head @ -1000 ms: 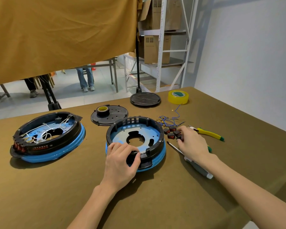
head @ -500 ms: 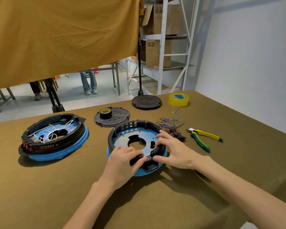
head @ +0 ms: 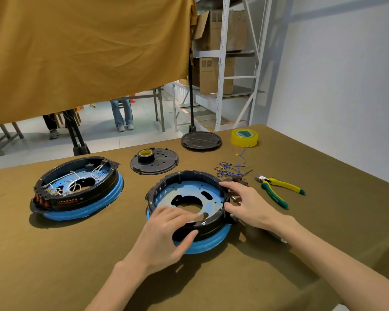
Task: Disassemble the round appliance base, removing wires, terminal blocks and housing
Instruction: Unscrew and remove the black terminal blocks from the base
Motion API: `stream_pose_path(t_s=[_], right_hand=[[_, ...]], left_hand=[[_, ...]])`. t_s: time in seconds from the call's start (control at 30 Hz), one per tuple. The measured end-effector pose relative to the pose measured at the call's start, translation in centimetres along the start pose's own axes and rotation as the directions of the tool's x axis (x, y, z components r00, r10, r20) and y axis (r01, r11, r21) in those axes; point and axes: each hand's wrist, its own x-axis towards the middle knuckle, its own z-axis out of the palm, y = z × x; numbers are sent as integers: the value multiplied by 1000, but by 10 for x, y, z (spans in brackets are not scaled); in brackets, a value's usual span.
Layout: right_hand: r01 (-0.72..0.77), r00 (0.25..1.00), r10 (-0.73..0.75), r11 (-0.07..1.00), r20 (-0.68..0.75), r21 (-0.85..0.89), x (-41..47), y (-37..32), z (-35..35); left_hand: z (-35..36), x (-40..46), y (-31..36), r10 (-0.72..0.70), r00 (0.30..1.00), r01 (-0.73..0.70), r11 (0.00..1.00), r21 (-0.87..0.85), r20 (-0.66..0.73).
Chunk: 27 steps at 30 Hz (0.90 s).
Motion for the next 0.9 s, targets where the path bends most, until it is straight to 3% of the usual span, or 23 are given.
stream_pose_path(t_s=[0.1,0.23,0.37,0.43,0.53,0.67,0.77,0.9], right_hand=[[16,999,-18,999,-29,-50,0,2,-3],[-7,1000,8,999,26,-44,8,0,-5],[-67,986,58,996,-159,-50,11,-12,1],[-61,985,58,998,-162,-12,4,-20,8],[-124,986,132,989,-106,84,-9,-31,19],[-192,979,201,962,-29,193,-13,-34,32],[-218,976,210,924,59,315,-6,-24,25],[-215,975,175,905,138,366,3,-15,9]], left_hand=[[-5,-5,-11,-56,997,58,998,31,-50],[0,-8,-6,-57,996,53,997,-54,-76],[4,-8,-8,-20,993,10,996,-91,-115],[0,-11,-20,-84,986,79,996,-39,-144],[-7,-15,-37,-335,933,319,939,-126,-130],[-5,-16,-42,-484,874,440,830,-343,-51],[-8,-18,-42,-514,845,442,826,-348,-146],[-7,-20,-37,-417,883,372,902,-220,-216]])
